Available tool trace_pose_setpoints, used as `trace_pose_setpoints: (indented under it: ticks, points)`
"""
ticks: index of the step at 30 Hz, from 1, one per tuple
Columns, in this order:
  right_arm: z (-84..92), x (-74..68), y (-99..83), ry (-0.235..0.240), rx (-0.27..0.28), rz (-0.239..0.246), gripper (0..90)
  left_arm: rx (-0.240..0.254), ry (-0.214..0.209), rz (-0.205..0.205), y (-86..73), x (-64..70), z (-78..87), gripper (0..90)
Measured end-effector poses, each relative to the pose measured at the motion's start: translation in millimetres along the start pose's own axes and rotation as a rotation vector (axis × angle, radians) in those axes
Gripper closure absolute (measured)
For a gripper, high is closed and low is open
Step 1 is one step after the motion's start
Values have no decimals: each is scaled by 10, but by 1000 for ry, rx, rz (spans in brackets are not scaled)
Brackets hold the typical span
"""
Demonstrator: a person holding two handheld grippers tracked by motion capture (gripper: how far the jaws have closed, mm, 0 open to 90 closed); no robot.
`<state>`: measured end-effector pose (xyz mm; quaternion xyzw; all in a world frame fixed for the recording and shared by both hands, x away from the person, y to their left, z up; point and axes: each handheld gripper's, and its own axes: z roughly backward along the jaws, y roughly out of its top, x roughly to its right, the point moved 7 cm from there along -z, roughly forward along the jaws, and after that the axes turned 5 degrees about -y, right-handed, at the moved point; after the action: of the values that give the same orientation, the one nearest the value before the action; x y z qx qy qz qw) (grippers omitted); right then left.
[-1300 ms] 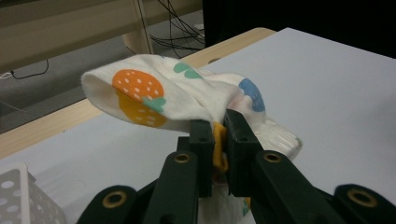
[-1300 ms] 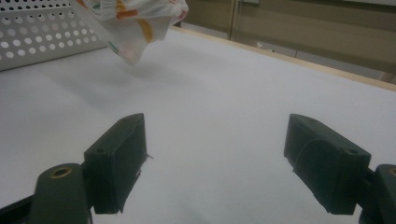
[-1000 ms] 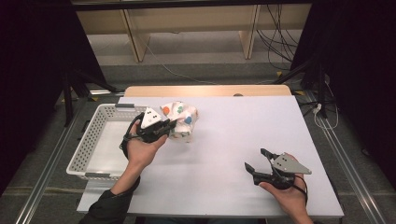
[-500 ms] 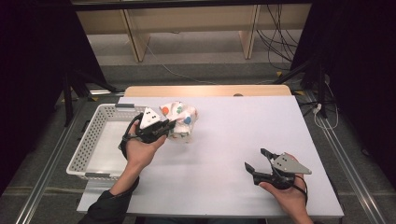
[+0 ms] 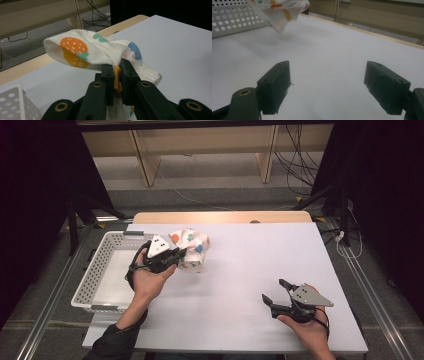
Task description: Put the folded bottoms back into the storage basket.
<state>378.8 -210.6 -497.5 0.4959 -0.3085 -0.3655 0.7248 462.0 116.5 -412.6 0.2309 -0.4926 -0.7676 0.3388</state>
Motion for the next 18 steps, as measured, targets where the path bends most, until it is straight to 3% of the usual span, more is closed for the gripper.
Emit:
trace_pose_setpoints:
  ticks: [18]
  points:
    - [2,-1,1,0,0,-1,218,11,21,14,10,-86,81,824]
